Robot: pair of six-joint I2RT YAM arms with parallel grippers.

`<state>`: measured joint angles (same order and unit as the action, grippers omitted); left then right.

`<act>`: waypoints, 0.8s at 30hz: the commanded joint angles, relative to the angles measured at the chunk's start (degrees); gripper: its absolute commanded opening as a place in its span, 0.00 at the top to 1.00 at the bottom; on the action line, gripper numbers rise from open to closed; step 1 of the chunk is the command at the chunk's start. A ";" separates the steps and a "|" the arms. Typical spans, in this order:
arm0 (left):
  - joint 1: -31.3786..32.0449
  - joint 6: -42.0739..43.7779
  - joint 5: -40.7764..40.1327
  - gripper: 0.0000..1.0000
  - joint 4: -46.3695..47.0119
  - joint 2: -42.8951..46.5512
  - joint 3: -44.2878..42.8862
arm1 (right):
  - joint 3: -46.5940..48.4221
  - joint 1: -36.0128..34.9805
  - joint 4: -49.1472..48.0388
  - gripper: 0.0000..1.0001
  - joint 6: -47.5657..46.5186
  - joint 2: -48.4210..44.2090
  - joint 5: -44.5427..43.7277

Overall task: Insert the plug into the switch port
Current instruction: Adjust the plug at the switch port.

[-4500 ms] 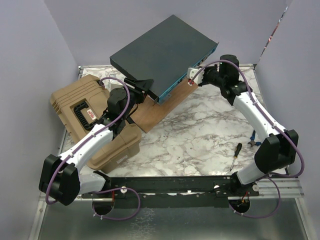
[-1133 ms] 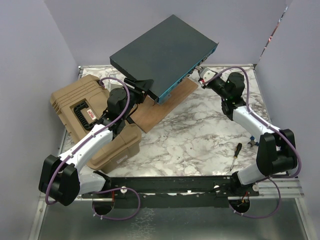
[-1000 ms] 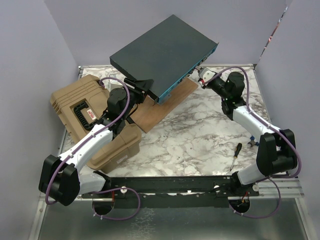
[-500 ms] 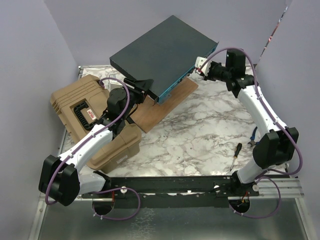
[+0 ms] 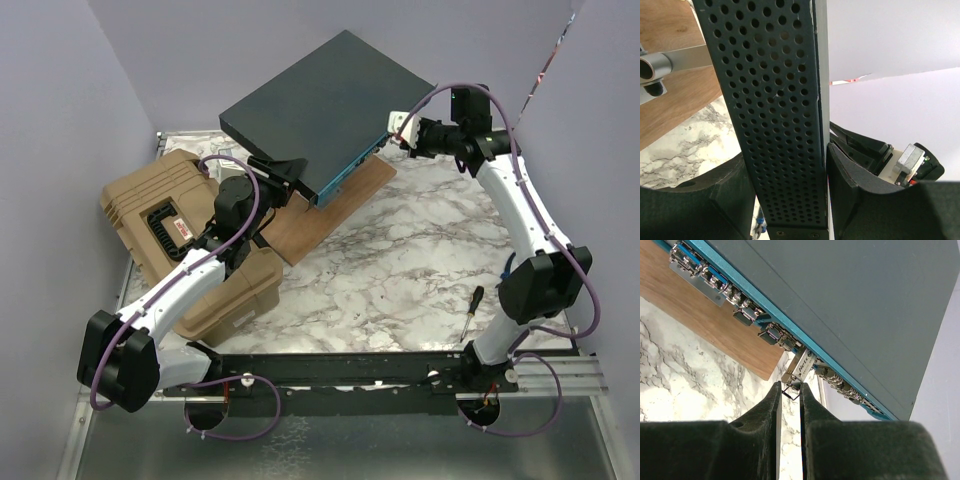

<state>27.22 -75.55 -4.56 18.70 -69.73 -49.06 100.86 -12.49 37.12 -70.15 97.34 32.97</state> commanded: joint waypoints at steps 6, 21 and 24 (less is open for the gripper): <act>1.38 3.69 1.82 1.00 -0.63 5.05 0.01 | 4.00 -0.32 1.04 1.00 0.28 3.65 6.55; 2.05 4.00 3.24 1.00 -1.24 4.30 0.01 | -2.43 -2.71 -20.30 1.00 9.16 5.32 10.29; 2.05 4.16 3.15 1.00 -1.39 4.42 0.01 | -5.44 -2.71 -29.35 1.00 14.72 4.46 11.60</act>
<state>27.77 -74.15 -4.56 18.26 -69.73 -49.06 99.31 -12.25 29.39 -63.90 100.31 36.95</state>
